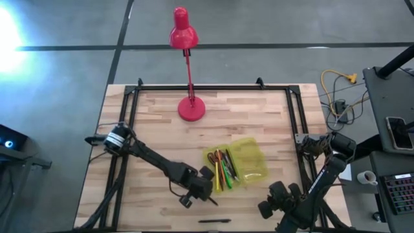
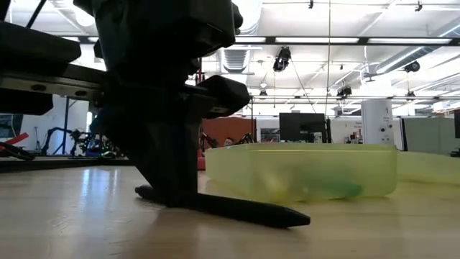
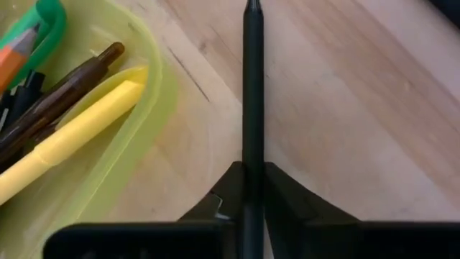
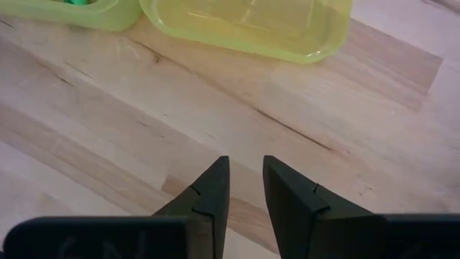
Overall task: Pick & place school supplies into a supply box
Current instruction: Put the black pen into the yellow supply box
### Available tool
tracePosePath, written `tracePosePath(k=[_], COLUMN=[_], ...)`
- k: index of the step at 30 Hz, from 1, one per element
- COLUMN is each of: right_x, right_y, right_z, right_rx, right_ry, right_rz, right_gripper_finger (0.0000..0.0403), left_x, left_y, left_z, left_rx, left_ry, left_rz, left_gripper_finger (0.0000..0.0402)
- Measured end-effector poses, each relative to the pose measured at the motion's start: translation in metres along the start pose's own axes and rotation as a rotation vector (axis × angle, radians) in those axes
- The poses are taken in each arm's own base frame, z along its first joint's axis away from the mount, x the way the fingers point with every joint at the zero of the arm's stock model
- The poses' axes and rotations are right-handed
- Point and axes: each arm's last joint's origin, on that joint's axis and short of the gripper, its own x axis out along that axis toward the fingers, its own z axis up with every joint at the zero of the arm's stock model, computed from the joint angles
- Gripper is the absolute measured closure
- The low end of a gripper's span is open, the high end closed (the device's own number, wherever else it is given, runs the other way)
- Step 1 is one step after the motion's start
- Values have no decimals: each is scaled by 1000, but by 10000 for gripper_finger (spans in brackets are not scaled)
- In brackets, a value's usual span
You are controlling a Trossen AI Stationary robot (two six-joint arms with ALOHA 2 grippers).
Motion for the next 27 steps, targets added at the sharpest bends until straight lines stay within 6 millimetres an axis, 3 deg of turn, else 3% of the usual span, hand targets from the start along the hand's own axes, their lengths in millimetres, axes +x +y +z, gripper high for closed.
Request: tracePosePath(k=[3,6,9,13,16,19,23,27], right_x=[0,0,0,0,1,1,1,2], right_y=[0,0,0,-1,-1,-1,-1,-1], right_z=[0,0,0,0,1,1,0,0], right_rx=[-2,-3,-4,-7,-12,-7,-3,-3], right_ry=[-1,-1,-1,-4,-11,-13,-12,-13], right_rz=[-1,-1,-1,-4,-7,-6,-1,-3], right_gripper_finger=[324,328,332,331,327,325,329,334], left_x=[-5,-24,-54,-111,-129,-127,-102,-78], left_y=[0,-1,-3,7,24,51,89,130], left_z=[-3,-2,-2,20,36,44,44,44], left_rx=[15,23,44,218,419,545,652,621], left_ry=[40,84,132,38,-27,-21,49,38], left_rz=[4,2,-15,77,158,203,212,274], left_gripper_finger=[387,392,394,394,394,393,388,386])
